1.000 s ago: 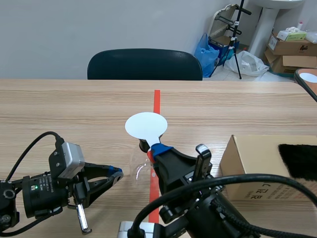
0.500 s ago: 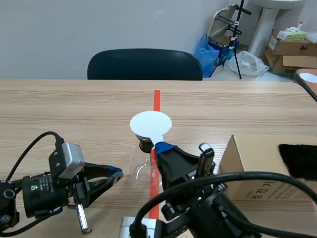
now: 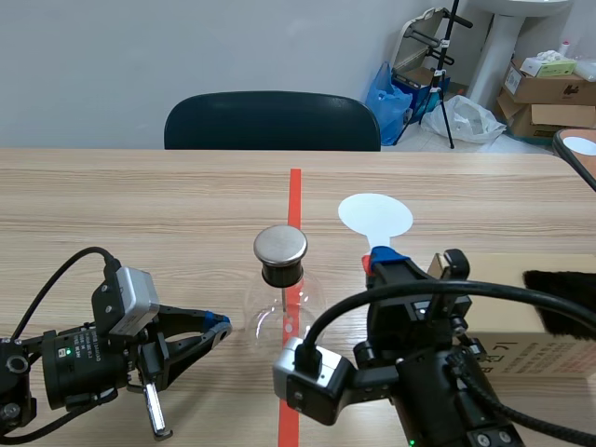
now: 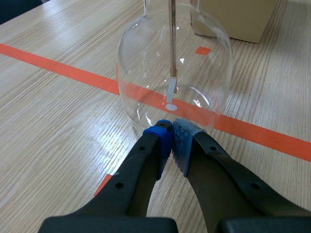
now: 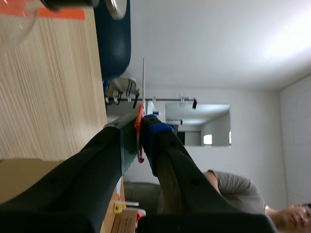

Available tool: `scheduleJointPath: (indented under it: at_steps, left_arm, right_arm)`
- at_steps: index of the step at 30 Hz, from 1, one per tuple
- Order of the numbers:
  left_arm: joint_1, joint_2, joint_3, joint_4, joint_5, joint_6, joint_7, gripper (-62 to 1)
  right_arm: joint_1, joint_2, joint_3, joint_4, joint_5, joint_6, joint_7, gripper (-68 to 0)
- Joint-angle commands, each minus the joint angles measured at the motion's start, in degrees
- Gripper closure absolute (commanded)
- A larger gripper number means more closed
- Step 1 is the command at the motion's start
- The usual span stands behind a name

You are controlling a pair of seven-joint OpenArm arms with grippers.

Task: Do the electroscope experiment

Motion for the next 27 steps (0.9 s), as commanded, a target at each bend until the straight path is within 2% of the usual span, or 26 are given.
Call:
scheduleJointPath:
  at_steps: [1, 7, 12, 27]
  left_arm:
    - [-0.02, -0.02, -0.02, 0.5, -0.74, 0.07, -0.66, -3.1]
    - [-0.02, -0.02, -0.02, 0.5, -0.74, 0.07, -0.66, -3.1]
    - [-0.02, -0.02, -0.02, 0.5, -0.74, 0.07, -0.66, -3.1]
    - [-0.02, -0.02, -0.02, 0.5, -0.74, 0.07, -0.66, -3.1]
  right_arm:
    - [0.68, 0.28, 0.13, 1.01, -0.04, -0.61, -1.57, -1.1]
    - [0.68, 0.28, 0.13, 1.01, -0.04, -0.61, -7.28, -1.1]
    - [0.68, 0.28, 0.13, 1.01, -0.04, -0.61, -9.6, -1.1]
    - [0.68, 0.28, 0.13, 1.01, -0.04, -0.61, -10.27, -1.1]
